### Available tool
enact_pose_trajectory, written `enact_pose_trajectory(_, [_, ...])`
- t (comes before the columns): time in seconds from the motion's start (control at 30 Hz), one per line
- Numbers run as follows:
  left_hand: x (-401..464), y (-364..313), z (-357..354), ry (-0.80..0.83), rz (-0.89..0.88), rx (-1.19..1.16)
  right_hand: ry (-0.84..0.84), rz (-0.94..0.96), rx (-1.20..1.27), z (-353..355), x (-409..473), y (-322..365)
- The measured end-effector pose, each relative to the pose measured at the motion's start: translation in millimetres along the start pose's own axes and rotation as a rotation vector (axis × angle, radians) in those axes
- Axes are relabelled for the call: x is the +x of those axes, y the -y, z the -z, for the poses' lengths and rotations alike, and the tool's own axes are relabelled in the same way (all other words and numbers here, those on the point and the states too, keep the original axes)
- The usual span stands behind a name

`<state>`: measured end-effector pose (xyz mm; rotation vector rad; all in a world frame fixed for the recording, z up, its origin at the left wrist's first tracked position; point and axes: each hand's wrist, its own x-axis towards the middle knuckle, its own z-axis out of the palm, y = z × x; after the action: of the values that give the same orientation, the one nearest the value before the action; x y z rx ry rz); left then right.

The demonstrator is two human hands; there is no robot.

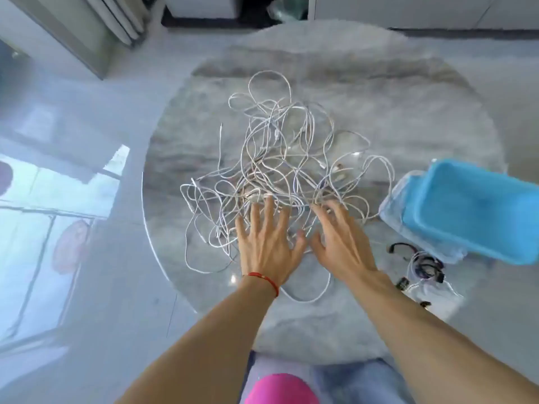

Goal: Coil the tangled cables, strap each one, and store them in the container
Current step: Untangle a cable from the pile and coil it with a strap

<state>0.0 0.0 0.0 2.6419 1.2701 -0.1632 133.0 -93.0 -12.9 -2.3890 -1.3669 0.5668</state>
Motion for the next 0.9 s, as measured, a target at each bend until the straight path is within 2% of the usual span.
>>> enact_pose_trajectory(0.1, [-10,10,-52,0.026,-0.011,-0.018,0.0,-0.015,0.068,-49,-6,-9])
enact_pose_trajectory(0.2, [-12,21,-88,-0.027,-0.043,-0.077,-0.053,-0.02,0.035,-82,-12,-23])
enact_pose_trajectory(0.33, [3,31,-106,-0.135,-0.114,-0.029,-0.16,0.031,0.015,-92,1,-35])
enact_pose_trajectory(0.47, [18,38,-112,-0.186,-0.2,-0.018,-0.213,0.169,-0.019,-93,14,-49])
enact_pose_trajectory(0.67, [20,54,-94,-0.083,-0.37,0.019,-0.087,0.286,0.025,-70,6,-63])
enact_pose_trajectory(0.77, [21,68,-81,0.028,-0.39,-0.143,-0.017,0.328,0.004,-52,-1,-60])
enact_pose_trajectory(0.83, [24,71,-66,0.092,-0.363,-0.32,-0.094,0.398,-0.07,-33,-5,-52])
enact_pose_trajectory(0.9, [20,71,-45,0.037,-0.36,-0.413,-0.23,0.477,-0.145,-19,-15,-34])
